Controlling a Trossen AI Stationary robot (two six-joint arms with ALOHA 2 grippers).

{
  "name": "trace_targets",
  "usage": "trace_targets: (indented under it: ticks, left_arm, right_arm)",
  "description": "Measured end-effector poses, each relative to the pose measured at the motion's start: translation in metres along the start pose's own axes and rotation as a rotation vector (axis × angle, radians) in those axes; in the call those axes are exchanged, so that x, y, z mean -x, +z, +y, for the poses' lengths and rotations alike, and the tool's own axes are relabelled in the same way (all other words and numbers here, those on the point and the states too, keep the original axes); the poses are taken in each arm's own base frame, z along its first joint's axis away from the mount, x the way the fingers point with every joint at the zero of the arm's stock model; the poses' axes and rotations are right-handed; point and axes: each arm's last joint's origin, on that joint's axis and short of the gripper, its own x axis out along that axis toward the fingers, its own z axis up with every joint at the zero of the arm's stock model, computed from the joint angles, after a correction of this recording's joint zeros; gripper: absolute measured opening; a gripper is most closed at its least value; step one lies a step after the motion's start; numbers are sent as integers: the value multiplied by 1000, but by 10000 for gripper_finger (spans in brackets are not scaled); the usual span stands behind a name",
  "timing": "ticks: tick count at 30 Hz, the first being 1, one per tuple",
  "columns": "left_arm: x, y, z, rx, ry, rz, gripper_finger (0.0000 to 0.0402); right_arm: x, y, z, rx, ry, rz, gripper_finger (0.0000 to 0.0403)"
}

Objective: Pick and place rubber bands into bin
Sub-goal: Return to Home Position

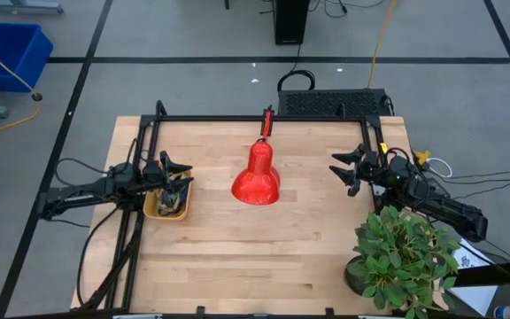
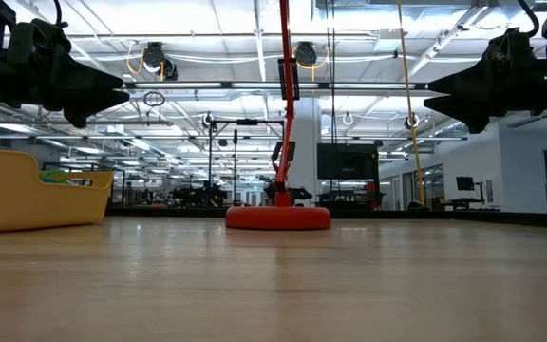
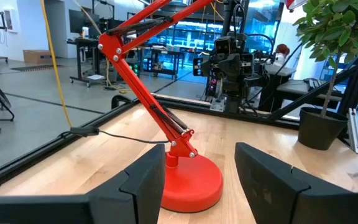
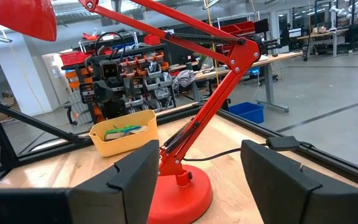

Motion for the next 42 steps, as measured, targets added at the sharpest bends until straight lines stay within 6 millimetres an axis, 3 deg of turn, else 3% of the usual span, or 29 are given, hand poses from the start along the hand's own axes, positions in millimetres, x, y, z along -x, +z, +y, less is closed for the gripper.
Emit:
trace_targets:
  ticks: [42]
  left_arm:
    - [0,0,0,1,0,1,200]
  right_arm:
    - [0,0,2,-1,16,3,224]
